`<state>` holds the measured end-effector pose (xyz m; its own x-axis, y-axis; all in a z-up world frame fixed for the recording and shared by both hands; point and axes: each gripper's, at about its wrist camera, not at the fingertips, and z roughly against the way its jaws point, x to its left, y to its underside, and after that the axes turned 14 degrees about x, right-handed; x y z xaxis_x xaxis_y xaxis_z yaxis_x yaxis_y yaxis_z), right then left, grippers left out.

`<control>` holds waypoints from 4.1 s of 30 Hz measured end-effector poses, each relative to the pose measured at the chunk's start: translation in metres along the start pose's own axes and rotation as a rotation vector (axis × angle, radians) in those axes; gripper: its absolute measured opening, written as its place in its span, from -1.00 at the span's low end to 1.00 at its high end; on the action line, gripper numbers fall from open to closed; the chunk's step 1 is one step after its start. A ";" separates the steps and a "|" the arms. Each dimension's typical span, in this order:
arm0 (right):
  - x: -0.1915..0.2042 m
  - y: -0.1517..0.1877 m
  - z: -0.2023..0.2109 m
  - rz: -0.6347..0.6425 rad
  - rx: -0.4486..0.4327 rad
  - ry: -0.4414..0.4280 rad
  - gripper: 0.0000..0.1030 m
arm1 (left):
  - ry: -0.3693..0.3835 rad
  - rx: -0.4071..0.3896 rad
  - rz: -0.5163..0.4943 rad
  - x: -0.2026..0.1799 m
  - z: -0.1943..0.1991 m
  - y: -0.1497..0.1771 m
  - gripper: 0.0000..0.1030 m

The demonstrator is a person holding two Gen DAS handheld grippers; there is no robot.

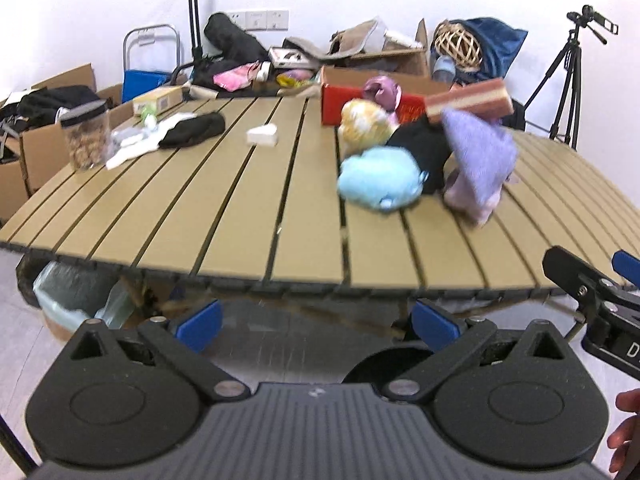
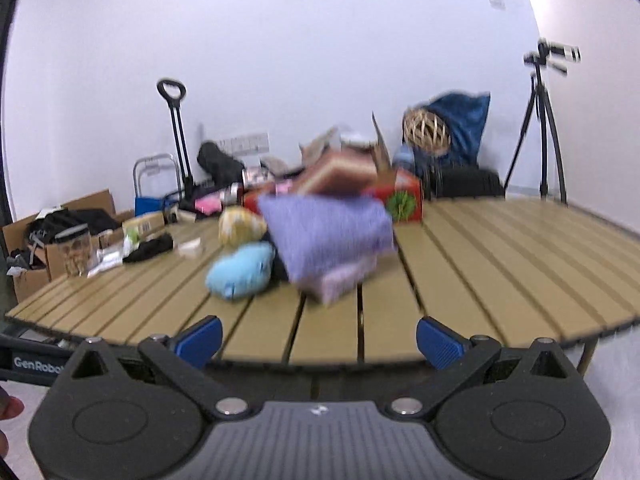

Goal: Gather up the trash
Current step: 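Raise both tools from the bin back toward the table, then reach the left tool to the light blue plush while the right tool approaches the purple cloth, then close the left tool on the blue plush while the right tool grasps the purple cloth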

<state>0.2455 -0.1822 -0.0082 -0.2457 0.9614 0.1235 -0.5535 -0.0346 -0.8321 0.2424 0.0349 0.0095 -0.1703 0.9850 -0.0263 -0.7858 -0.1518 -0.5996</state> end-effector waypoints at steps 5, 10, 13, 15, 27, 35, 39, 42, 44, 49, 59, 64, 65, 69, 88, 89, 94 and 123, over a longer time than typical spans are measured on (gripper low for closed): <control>0.000 -0.022 -0.009 0.014 -0.070 0.006 1.00 | -0.008 -0.052 0.011 -0.008 -0.003 -0.022 1.00; 0.001 -0.041 -0.023 0.033 -0.125 0.026 1.00 | -0.011 -0.107 0.021 -0.013 -0.007 -0.042 1.00; -0.001 -0.048 -0.034 0.033 -0.142 0.032 1.00 | -0.010 -0.121 0.015 -0.016 -0.014 -0.053 1.00; -0.003 -0.051 -0.041 0.032 -0.151 0.035 1.00 | -0.006 -0.123 0.003 -0.019 -0.021 -0.059 1.00; -0.030 -0.066 -0.068 -0.037 -0.143 0.033 1.00 | 0.032 -0.092 -0.011 -0.043 -0.067 -0.093 1.00; -0.054 -0.071 -0.087 -0.107 -0.131 0.037 1.00 | 0.066 -0.040 0.027 -0.044 -0.098 -0.111 1.00; -0.057 -0.074 -0.097 -0.125 -0.123 0.027 1.00 | 0.072 -0.028 0.029 -0.046 -0.109 -0.116 1.00; -0.057 -0.075 -0.103 -0.138 -0.114 0.007 1.00 | 0.073 -0.019 0.028 -0.047 -0.117 -0.117 1.00; -0.054 -0.075 -0.106 -0.137 -0.112 0.003 1.00 | 0.075 -0.015 0.037 -0.046 -0.120 -0.116 0.98; -0.049 -0.073 -0.111 -0.126 -0.102 0.001 1.00 | 0.095 -0.033 0.005 -0.045 -0.120 -0.113 0.55; -0.048 -0.070 -0.113 -0.128 -0.100 -0.036 1.00 | 0.040 -0.139 -0.039 -0.044 -0.093 -0.099 0.52; -0.045 -0.068 -0.113 -0.130 -0.103 -0.069 1.00 | 0.020 -0.189 -0.045 -0.040 -0.078 -0.094 0.52; -0.044 -0.068 -0.114 -0.129 -0.102 -0.073 1.00 | 0.019 -0.191 -0.045 -0.038 -0.076 -0.093 0.52; -0.040 -0.067 -0.117 -0.118 -0.096 -0.074 1.00 | 0.009 -0.200 -0.050 -0.031 -0.071 -0.092 0.52; -0.032 -0.067 -0.136 -0.164 -0.082 -0.110 1.00 | -0.003 -0.191 -0.020 -0.002 -0.067 -0.089 0.52; -0.032 -0.067 -0.138 -0.169 -0.080 -0.113 1.00 | -0.004 -0.192 -0.021 -0.001 -0.066 -0.089 0.52; -0.027 -0.070 -0.145 -0.182 -0.074 -0.115 1.00 | -0.006 -0.203 -0.025 -0.001 -0.063 -0.088 0.52; -0.018 -0.066 -0.138 -0.130 -0.076 -0.148 -0.37 | -0.010 -0.222 -0.024 0.004 -0.059 -0.088 0.52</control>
<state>0.3961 -0.1601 -0.0302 -0.2930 0.9059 0.3059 -0.5280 0.1134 -0.8416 0.3454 0.0571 0.0152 -0.1597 0.9872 -0.0029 -0.6395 -0.1057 -0.7615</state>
